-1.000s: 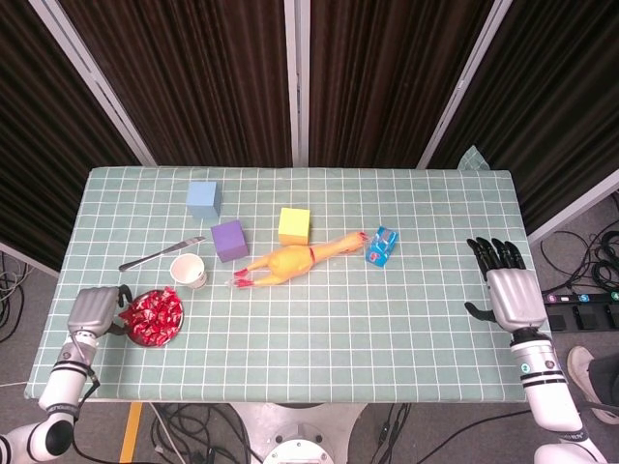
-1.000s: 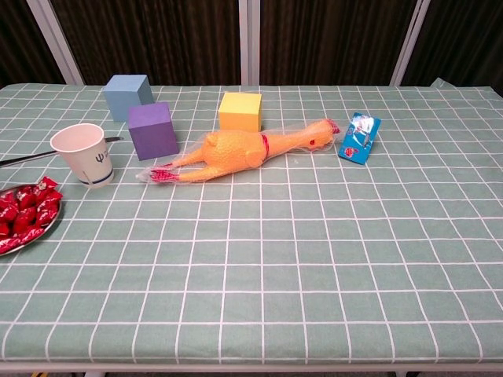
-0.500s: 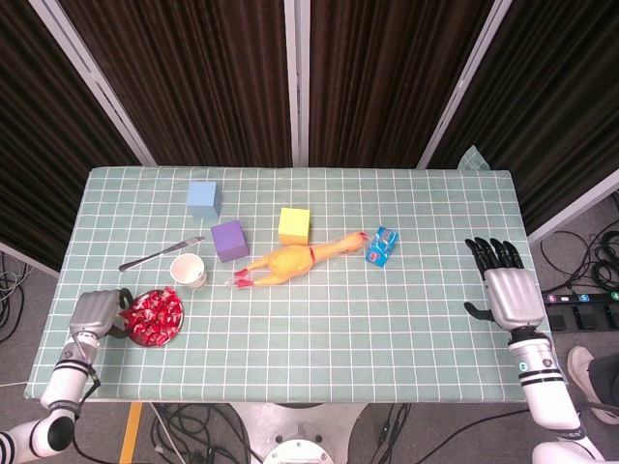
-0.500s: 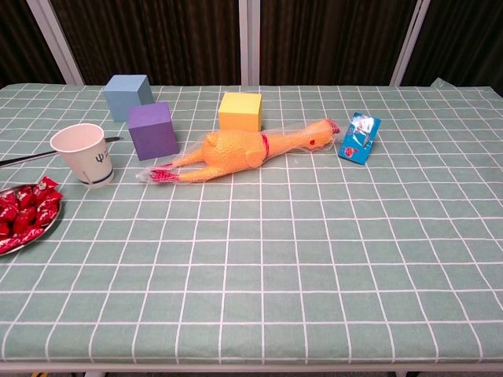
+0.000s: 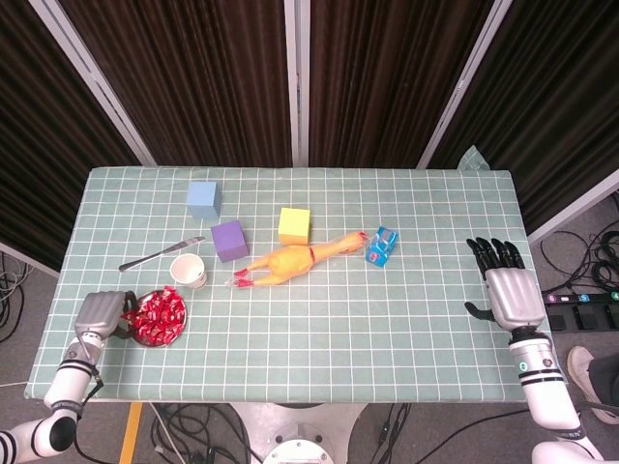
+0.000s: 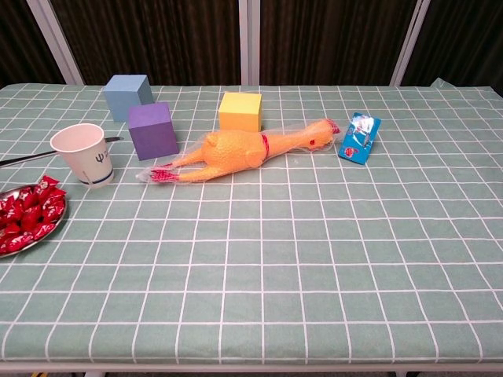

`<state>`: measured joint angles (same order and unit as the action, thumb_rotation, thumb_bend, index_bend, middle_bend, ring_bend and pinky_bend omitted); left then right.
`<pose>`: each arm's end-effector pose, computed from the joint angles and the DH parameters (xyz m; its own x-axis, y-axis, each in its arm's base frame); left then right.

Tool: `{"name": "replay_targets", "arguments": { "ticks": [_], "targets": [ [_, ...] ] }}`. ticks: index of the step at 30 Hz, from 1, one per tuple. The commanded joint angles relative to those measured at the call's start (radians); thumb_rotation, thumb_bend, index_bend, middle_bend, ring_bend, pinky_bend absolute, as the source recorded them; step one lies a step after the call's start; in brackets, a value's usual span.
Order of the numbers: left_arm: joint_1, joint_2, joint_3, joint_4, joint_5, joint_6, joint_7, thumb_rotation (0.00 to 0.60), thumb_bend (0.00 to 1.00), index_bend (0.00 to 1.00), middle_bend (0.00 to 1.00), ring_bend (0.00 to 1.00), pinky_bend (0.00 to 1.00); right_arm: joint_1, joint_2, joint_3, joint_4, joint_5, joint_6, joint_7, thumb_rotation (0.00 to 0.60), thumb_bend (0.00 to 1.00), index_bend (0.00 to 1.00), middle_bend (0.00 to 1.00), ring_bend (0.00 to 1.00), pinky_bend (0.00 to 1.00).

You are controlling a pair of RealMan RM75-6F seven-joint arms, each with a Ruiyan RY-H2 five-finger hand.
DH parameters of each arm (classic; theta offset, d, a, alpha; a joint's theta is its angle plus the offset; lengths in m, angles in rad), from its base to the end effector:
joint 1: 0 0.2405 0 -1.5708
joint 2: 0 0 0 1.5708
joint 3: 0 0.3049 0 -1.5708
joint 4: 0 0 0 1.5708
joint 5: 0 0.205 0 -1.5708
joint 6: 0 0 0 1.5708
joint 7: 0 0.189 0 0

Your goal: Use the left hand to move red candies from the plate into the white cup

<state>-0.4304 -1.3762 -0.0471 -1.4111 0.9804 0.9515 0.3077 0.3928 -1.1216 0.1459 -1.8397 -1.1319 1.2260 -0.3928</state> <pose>-0.3839 0.3321 0.0402 0.4483 0.4445 0.7756 0.8515 0.0516 -0.5217 -0.2799 -0.3324 0.1457 0.4794 -0.1374 0.8668 -0.8774 -0.0511 0.4771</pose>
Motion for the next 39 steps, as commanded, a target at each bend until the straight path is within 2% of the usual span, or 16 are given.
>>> {"name": "replay_targets", "arguments": {
  "ticks": [1,24,27,35,39],
  "targets": [
    [-0.001,-0.001,0.001,0.001,0.002,-0.002,0.0,0.6,0.19,0.56,0.64,0.86,0.97,0.001,-0.002,-0.001,0.002,0.001,-0.003,0.0,0.6,0.1,0.01,0.07,0.0,0.0],
    [-0.021,0.011,0.006,0.001,-0.014,-0.024,0.036,0.6,0.27,0.73,0.81,0.89,0.98,0.009,-0.008,0.001,0.017,0.016,-0.01,0.003,0.6,0.1,0.01,0.07,0.0,0.0],
    [-0.024,0.039,0.004,-0.036,-0.024,-0.025,0.042,0.6,0.27,0.73,0.82,0.89,0.98,0.01,-0.006,0.002,0.016,0.015,-0.01,0.002,0.6,0.1,0.01,0.07,0.0,0.0],
    [-0.048,0.219,-0.017,-0.279,-0.041,-0.023,0.058,0.6,0.28,0.74,0.82,0.89,0.98,0.008,-0.007,0.001,0.015,0.008,-0.004,0.006,0.6,0.1,0.01,0.07,0.0,0.0],
    [-0.057,0.227,-0.058,-0.304,-0.004,0.034,0.033,0.6,0.28,0.74,0.82,0.89,0.98,0.01,-0.01,-0.001,0.017,0.004,-0.007,0.009,0.6,0.1,0.01,0.07,0.0,0.0]
  ]
}}
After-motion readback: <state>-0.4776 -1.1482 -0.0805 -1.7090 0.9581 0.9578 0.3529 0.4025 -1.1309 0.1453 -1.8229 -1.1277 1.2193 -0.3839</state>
